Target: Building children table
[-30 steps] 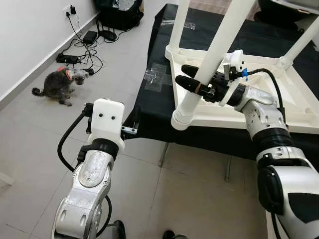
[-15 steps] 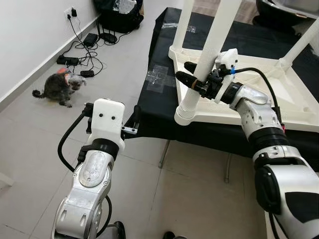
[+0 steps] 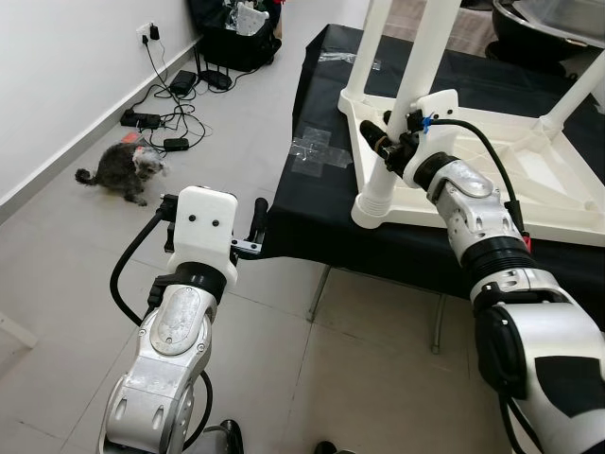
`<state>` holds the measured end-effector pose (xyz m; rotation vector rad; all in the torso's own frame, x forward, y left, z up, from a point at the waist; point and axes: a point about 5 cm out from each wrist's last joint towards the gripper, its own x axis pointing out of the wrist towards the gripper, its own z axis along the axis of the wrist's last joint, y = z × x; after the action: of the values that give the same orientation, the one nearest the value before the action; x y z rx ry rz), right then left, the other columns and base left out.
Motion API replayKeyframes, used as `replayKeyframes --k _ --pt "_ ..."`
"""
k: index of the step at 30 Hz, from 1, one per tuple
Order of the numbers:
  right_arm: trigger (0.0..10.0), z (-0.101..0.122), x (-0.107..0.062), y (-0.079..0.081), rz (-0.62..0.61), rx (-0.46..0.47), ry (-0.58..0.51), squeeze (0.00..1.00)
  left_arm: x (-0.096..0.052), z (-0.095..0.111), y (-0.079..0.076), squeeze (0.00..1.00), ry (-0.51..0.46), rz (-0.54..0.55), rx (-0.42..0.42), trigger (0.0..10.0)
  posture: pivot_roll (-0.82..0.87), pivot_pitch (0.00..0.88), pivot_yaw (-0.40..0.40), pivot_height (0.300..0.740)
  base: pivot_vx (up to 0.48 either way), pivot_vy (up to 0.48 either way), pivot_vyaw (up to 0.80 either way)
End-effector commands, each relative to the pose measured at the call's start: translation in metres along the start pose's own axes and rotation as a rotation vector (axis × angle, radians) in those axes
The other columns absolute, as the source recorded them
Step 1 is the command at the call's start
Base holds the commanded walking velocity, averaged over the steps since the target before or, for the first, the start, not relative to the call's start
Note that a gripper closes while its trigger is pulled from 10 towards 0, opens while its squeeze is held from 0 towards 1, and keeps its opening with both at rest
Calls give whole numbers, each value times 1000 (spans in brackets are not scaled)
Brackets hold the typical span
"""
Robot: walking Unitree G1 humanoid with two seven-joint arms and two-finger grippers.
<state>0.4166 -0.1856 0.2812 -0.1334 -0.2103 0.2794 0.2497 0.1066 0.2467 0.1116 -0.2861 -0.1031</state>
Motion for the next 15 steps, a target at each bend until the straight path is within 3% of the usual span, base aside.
replayKeyframes --k 1,2,6,15 --pt "10000 -32 -11 -8 -53 28 140 0 -1 -3 -2 0 12 1 1 10000 133 243 -129 740 0 0 0" --pt "10000 -32 -11 -8 -58 33 143 0 -1 -3 -2 0 12 1 1 10000 133 244 -129 740 0 0 0" --pt "10000 -42 -14 -17 -319 106 190 0 -2 -3 -2 0 17 0 2 10000 136 246 -125 740 0 0 0" --pt "10000 -37 -10 -15 -417 156 151 0 -3 -3 -3 0 14 -6 0 10000 137 238 -120 740 0 0 0"
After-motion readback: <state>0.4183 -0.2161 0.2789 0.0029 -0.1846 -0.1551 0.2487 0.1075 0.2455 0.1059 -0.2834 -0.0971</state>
